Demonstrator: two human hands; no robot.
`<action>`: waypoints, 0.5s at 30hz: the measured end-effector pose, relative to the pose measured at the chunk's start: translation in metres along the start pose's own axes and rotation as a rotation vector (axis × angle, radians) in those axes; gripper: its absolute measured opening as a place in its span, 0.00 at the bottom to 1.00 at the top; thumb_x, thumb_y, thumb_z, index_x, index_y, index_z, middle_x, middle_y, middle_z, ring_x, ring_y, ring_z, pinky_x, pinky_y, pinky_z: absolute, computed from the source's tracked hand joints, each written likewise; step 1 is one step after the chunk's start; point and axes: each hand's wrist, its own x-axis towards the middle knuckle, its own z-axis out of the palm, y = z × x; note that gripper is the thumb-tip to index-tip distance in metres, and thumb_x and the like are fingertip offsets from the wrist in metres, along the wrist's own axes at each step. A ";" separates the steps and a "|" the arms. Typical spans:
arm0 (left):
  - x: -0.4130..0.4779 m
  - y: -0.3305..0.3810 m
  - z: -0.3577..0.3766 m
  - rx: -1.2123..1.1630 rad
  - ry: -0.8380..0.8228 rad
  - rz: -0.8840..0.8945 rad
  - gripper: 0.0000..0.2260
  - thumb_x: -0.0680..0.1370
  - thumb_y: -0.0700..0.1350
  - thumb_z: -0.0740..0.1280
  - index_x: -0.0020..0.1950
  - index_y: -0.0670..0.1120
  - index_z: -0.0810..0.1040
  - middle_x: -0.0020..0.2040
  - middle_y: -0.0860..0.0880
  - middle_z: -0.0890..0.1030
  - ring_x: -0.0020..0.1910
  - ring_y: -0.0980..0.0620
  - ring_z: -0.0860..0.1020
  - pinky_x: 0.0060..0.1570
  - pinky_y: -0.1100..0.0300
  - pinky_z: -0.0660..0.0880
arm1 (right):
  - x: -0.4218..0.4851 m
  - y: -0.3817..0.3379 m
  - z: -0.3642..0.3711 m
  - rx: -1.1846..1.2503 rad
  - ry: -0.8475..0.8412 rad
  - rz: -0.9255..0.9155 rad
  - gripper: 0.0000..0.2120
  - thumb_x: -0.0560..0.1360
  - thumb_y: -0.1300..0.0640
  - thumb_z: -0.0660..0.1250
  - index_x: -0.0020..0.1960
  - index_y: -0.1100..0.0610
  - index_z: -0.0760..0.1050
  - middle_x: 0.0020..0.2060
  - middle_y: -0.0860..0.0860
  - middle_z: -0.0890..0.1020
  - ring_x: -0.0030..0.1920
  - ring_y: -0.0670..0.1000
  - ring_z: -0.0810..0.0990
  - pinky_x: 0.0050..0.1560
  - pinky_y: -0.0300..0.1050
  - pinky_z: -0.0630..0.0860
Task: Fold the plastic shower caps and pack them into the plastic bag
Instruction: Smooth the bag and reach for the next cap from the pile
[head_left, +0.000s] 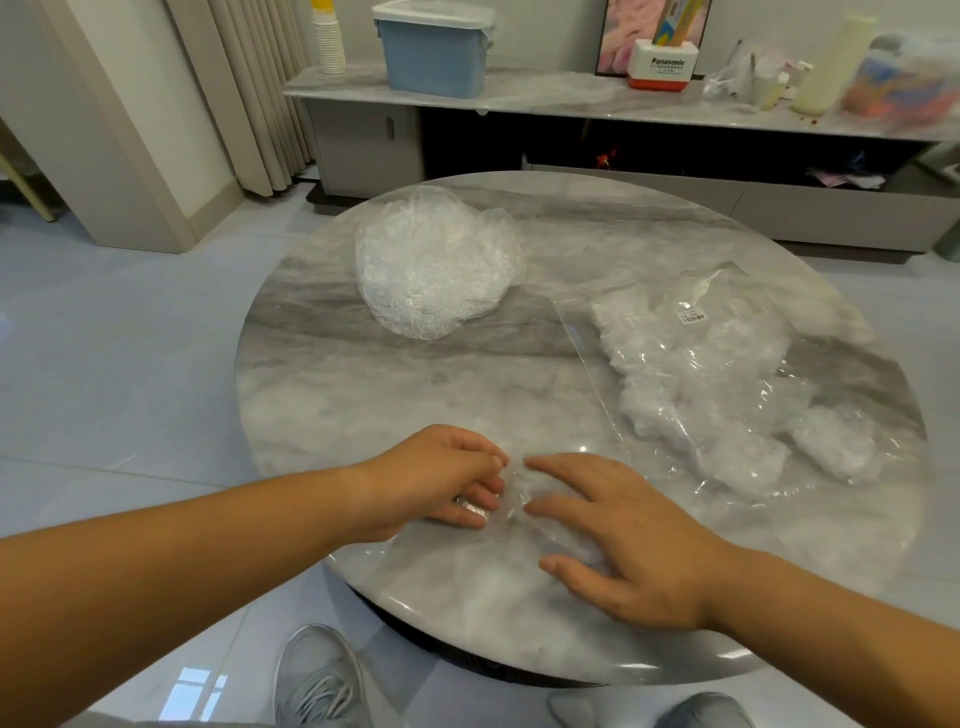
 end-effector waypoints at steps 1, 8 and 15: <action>0.001 -0.001 0.002 0.041 -0.009 0.013 0.08 0.80 0.41 0.68 0.58 0.43 0.81 0.51 0.41 0.83 0.51 0.47 0.84 0.54 0.49 0.83 | -0.001 0.002 -0.002 0.009 0.059 0.041 0.23 0.79 0.37 0.60 0.69 0.46 0.74 0.75 0.50 0.68 0.74 0.51 0.67 0.72 0.47 0.65; 0.005 -0.001 0.008 0.129 0.011 0.054 0.12 0.77 0.45 0.74 0.59 0.44 0.79 0.53 0.40 0.83 0.46 0.50 0.84 0.52 0.50 0.83 | 0.013 -0.001 -0.014 0.091 -0.016 0.625 0.31 0.77 0.34 0.63 0.71 0.52 0.65 0.45 0.46 0.77 0.48 0.49 0.78 0.45 0.43 0.71; 0.005 -0.003 0.009 0.149 0.000 0.080 0.15 0.76 0.48 0.75 0.59 0.44 0.79 0.52 0.41 0.83 0.52 0.45 0.84 0.50 0.53 0.83 | 0.026 -0.002 -0.011 0.448 0.106 0.697 0.15 0.74 0.46 0.73 0.54 0.50 0.72 0.35 0.46 0.79 0.32 0.42 0.77 0.33 0.37 0.72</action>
